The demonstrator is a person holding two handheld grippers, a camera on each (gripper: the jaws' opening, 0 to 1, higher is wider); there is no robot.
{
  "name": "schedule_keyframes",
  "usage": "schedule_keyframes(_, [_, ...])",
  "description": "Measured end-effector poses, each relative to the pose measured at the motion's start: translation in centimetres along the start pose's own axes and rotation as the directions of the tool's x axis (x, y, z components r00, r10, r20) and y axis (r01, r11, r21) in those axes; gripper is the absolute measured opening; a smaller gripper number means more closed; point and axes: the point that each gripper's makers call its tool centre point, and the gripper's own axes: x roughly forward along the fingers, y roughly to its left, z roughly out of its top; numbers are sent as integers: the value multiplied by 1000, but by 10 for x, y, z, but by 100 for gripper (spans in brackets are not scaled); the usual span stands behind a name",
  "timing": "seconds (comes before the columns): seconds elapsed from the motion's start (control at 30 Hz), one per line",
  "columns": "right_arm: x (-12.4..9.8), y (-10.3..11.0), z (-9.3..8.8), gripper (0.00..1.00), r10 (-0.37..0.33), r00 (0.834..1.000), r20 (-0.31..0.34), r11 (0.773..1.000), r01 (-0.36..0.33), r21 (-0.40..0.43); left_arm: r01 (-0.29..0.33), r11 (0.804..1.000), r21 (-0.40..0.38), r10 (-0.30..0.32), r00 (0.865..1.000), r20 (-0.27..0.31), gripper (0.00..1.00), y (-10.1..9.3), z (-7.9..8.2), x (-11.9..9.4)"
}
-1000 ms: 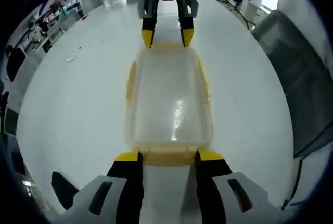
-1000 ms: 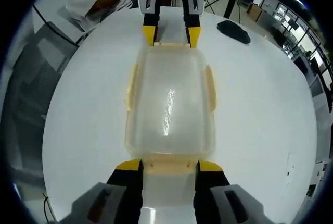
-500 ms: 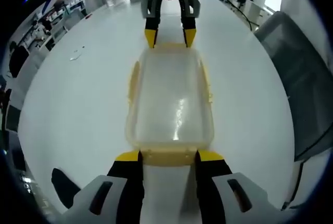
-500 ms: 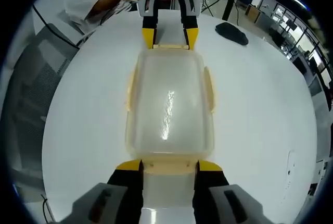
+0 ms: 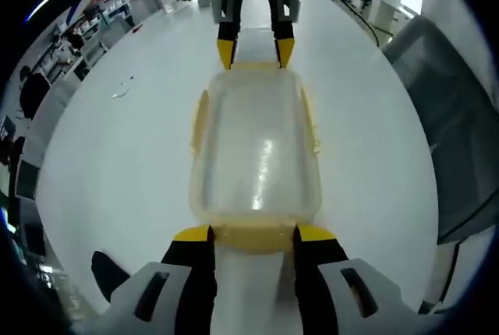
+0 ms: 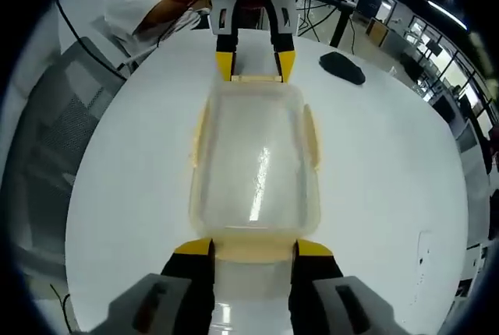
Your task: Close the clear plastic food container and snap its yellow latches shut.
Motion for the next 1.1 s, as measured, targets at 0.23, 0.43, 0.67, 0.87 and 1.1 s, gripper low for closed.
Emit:
schedule_keyframes(0.23, [-15,0,3,35,-15,1000,16,1000,15,-13,-14,1000,5,14,1000,-9,37,-1,7,-6])
schedule_keyframes(0.43, [-28,-1,0,35,-32,999,13,999,32,-23,-35,999,7,35,999,-2,37,0,19,-11])
schedule_keyframes(0.67, [-43,0,-5,35,-42,999,15,999,43,-33,-49,999,4,49,999,0,37,0,32,-14])
schedule_keyframes(0.87, [-51,1,-12,35,-45,999,12,998,46,-43,-54,999,1,54,999,2,37,-2,43,-15])
schedule_keyframes(1.1, [-60,1,-22,35,-48,999,7,998,48,-46,-57,998,2,57,998,5,37,-2,56,-14])
